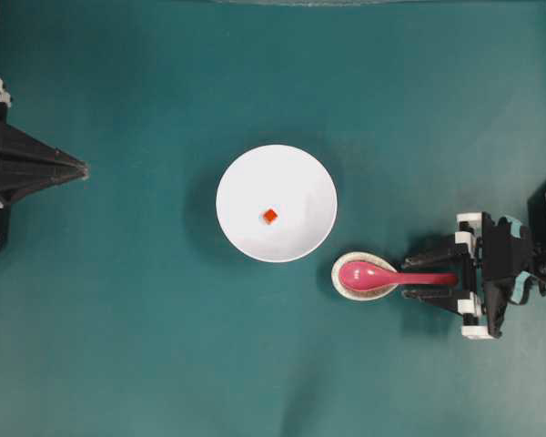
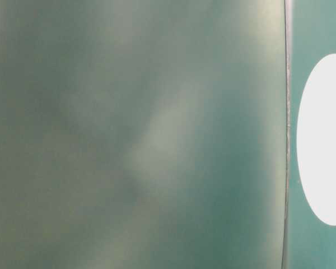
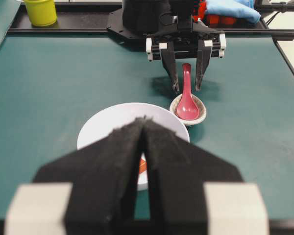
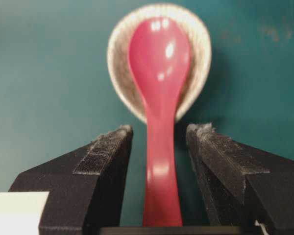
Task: Grip the spoon and scoop the red block from the bowl with right arm.
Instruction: 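Lower the open right gripper around the pink spoon handle, then close the right gripper on the spoon handle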
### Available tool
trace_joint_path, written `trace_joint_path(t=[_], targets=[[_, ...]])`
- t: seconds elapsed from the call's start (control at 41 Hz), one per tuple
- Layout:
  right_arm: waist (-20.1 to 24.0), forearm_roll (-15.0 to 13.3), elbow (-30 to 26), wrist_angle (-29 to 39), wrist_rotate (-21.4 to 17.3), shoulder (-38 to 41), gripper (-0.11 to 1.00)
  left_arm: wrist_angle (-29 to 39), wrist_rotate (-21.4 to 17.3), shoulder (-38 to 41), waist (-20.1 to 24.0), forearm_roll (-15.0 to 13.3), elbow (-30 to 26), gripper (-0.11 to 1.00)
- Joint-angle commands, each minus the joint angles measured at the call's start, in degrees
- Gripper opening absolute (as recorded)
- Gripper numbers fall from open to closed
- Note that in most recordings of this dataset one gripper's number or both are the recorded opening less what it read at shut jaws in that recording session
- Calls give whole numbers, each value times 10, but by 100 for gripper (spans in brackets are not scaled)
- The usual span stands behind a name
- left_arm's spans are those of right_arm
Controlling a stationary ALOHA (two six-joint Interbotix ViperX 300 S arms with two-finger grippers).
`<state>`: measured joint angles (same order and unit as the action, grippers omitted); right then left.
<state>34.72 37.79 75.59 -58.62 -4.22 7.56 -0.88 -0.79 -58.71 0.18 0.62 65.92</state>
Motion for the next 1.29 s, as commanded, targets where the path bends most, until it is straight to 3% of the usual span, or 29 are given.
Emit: trace_joint_path(t=[0.0,0.83,1.269], targets=[[4,2,-5,-2,1,-4,54,-1,-1,4,0,1,-14,1],[4,2,-12,-22,0,-4,52,-1,0,4,0,1,-14,1],[4,2,-11,-22,0,-4,32,-1,0,4,0,1,-14,1]])
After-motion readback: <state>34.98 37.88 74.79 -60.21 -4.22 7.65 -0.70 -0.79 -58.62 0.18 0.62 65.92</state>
